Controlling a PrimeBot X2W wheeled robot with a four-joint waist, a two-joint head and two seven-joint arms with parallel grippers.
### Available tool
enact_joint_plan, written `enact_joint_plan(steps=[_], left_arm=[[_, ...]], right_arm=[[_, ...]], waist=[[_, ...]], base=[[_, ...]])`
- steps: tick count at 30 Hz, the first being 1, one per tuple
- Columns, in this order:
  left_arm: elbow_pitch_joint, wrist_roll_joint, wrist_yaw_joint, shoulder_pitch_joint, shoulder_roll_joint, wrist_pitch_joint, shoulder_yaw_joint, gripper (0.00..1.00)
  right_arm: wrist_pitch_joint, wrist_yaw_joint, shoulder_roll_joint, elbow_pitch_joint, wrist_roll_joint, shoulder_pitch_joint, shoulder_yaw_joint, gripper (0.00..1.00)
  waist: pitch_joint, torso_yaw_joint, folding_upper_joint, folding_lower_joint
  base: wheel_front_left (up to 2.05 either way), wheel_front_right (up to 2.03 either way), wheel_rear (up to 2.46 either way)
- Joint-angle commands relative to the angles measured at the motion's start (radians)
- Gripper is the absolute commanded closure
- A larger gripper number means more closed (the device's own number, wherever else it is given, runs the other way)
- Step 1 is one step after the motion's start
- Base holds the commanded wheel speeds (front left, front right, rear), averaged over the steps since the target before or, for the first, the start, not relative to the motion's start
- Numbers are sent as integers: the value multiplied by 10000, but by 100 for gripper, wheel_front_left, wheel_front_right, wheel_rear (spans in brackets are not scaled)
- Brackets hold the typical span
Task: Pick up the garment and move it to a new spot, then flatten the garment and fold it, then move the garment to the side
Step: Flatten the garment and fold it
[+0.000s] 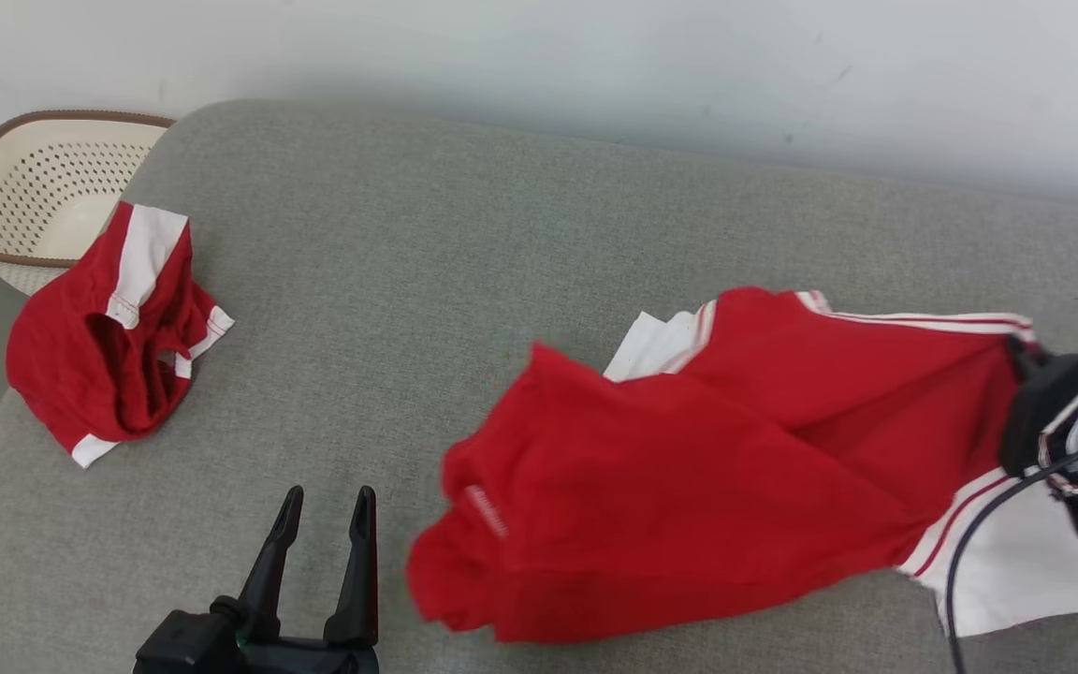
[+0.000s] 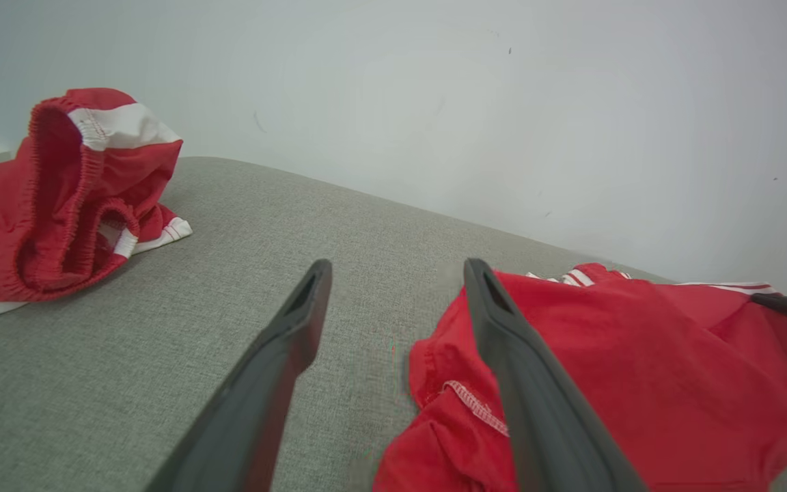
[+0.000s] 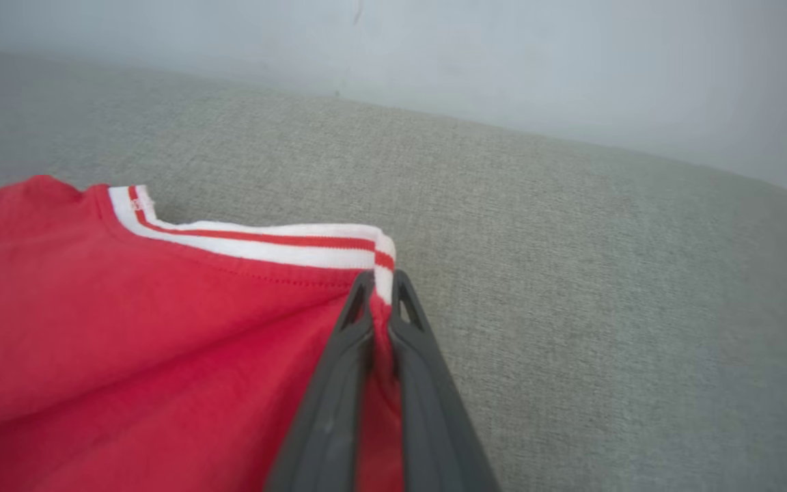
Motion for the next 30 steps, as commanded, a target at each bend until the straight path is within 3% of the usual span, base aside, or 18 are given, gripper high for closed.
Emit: enact_joint_plan(steps=[1, 7, 8, 9, 10, 19, 24, 30], left_arm=[[-39, 34, 46, -55, 3, -38, -8, 0], [10, 2, 27, -84, 3, -38, -15, 0], [29, -3, 17, -108, 1, -38, -17, 0], [48, -3, 10, -127, 3, -38, -15, 0], [60, 5, 7, -137, 3, -38, -15, 0], [124, 133, -30, 18, 3, -38, -74, 0], [105, 165, -61, 124, 1, -38, -81, 0], [99, 193, -80, 212, 3, -38, -78, 0]], right_arm=[[-287, -11, -134, 244, 78, -153, -178, 100], [-732, -11, -49, 835, -112, -242, -275, 100], [-805, -11, 14, 894, -156, -254, -249, 90], [-907, -11, 66, 951, -199, -276, -236, 34], [-1052, -11, 81, 1052, -228, -334, -276, 0], [-2347, -11, 230, 1074, -1154, -545, -904, 0], [-2329, -11, 308, -1082, -1899, 498, -2441, 0], [-2333, -11, 977, -3748, -2978, 2427, -4286, 0]], waist=[[48, -46, -1, -1], [107, -156, -1, -1], [108, -175, -1, -1], [101, -196, -1, -1], [84, -223, -1, -1], [-218, -427, -1, -1], [-294, -544, -1, -1], [-347, -650, -1, -1]], base=[[0, 0, 0], [0, 0, 0], [0, 0, 0], [0, 0, 0], [0, 0, 0], [0, 0, 0], [0, 0, 0], [0, 0, 0]])
